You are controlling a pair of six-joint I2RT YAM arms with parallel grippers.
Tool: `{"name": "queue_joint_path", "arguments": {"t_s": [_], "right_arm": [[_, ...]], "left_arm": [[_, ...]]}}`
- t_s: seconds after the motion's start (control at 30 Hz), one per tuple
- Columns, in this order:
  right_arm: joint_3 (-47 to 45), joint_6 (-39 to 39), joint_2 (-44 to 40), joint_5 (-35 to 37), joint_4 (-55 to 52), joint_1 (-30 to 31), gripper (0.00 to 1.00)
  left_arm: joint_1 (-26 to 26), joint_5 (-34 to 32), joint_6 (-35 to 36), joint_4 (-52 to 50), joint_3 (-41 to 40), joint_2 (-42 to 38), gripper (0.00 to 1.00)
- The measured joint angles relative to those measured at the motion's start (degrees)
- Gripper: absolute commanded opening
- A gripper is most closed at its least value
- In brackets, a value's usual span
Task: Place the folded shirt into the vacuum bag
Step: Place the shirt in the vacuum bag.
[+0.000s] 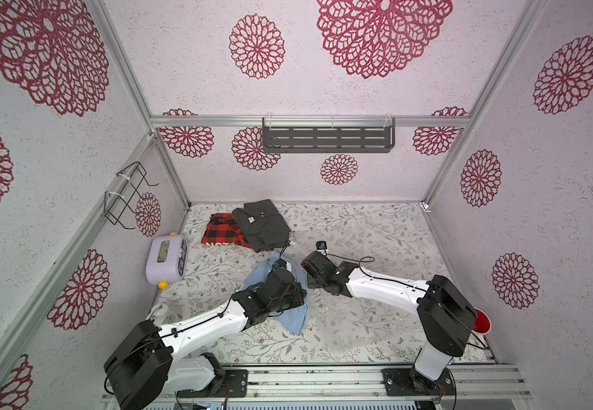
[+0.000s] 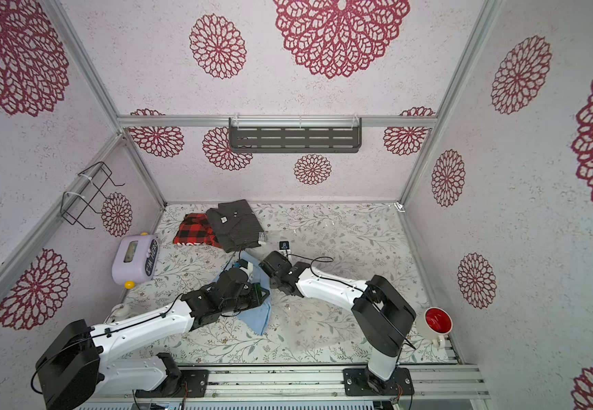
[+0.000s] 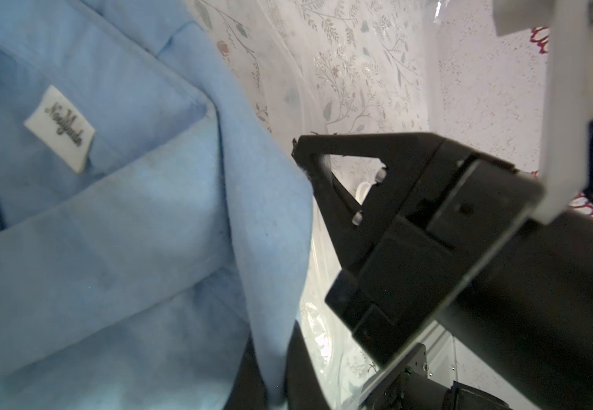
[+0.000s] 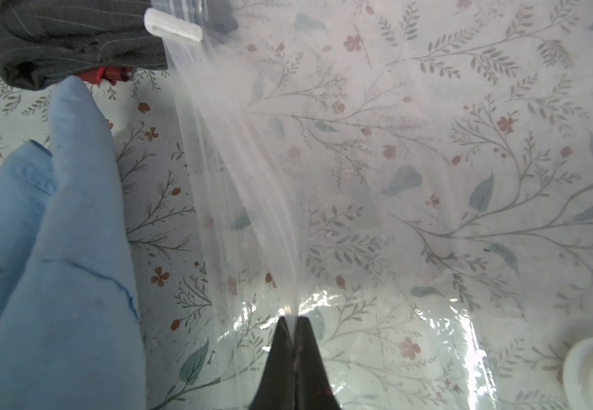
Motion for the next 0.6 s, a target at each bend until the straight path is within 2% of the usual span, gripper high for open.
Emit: {"name": "queue_joint_path", "arguments": {"t_s": [0.27, 0.6], "right_arm": [[0.0, 0.02, 0.0, -0.76, 0.42, -0.11, 0.0], [-0.15, 0.13, -0.02, -1.46, 1.25, -0.55, 0.0]], "left_arm": [[-1.6, 2.69, -1.53, 4.26, -0.48, 1.25, 0.0], [-2.34, 4.87, -2.78, 12.11, -1.38, 9.22, 0.0]]}}
